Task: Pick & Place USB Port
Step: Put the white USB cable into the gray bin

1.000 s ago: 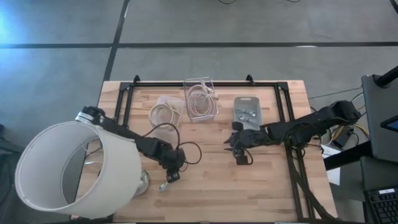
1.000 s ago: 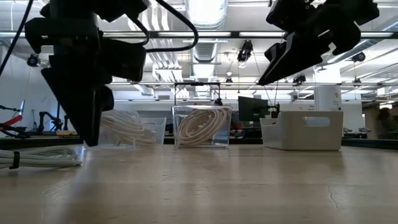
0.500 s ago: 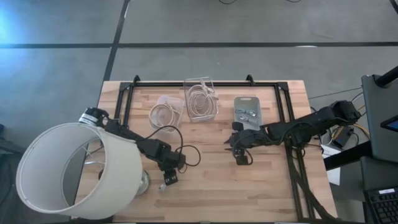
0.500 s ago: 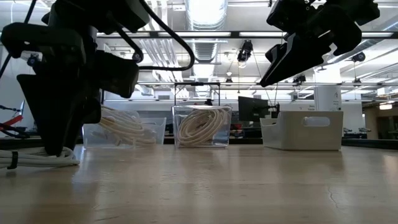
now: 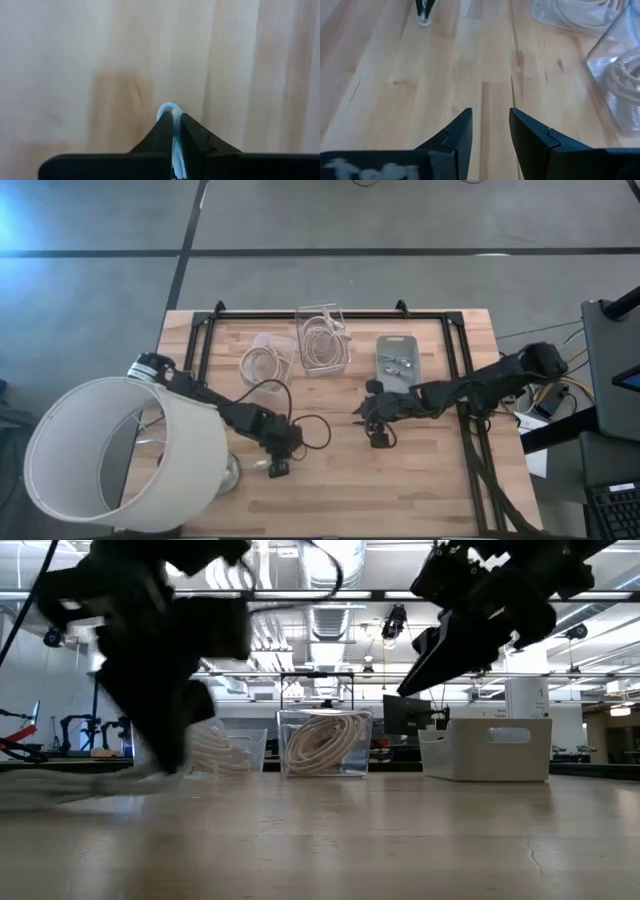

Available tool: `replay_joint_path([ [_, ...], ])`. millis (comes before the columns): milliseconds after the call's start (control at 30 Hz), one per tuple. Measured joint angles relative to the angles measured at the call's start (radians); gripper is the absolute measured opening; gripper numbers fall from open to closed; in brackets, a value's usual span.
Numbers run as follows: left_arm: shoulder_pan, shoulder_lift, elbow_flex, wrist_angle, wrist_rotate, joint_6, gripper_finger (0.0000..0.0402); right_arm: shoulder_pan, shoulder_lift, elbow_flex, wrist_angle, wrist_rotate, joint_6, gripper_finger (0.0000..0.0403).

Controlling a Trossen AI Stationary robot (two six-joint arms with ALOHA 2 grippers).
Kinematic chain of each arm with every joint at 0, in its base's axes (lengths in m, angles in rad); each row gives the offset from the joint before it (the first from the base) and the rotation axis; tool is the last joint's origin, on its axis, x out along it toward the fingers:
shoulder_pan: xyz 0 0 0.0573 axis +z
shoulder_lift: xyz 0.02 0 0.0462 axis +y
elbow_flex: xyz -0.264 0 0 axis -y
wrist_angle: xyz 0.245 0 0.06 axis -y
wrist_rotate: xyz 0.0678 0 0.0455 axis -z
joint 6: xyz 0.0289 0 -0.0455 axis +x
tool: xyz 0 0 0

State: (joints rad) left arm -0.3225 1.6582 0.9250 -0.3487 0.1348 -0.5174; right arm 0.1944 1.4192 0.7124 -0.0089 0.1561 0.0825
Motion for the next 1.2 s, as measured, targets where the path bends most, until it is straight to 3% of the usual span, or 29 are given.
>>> replay_joint_path([
  [200,0.004,-0.01,0.08,0.083,-0.276,0.168,0.0038,0.0,0.091,0.01,0.067,-0.011,-0.007,0.0123],
  [367,0.017,-0.012,0.158,0.164,-0.51,0.315,0.0026,0.003,0.144,0.046,0.105,-0.053,-0.008,0.0123],
  [567,0.023,-0.013,0.223,0.17,-0.644,0.39,0.0019,0.029,0.106,0.087,-0.067,-0.059,-0.037,0.0123],
  [667,0.023,-0.013,0.226,0.206,-0.682,0.418,0.0027,0.046,0.025,0.095,-0.17,-0.012,-0.035,0.0123],
  [800,0.029,-0.013,0.21,0.35,-0.688,0.471,0.0027,0.057,-0.078,0.038,-0.114,0.067,-0.068,0.0123],
  [1000,0.034,-0.013,0.179,0.587,-0.669,0.565,0.0024,0.05,-0.133,-0.135,0.307,0.067,-0.087,0.0123],
  [1100,0.035,-0.008,0.162,0.673,-0.666,0.594,0.0026,0.05,-0.127,-0.196,0.507,0.007,-0.085,0.0123],
  [1200,0.035,-0.008,0.153,0.722,-0.665,0.595,0.0025,0.049,-0.124,-0.223,0.618,-0.003,-0.054,0.0123],
])
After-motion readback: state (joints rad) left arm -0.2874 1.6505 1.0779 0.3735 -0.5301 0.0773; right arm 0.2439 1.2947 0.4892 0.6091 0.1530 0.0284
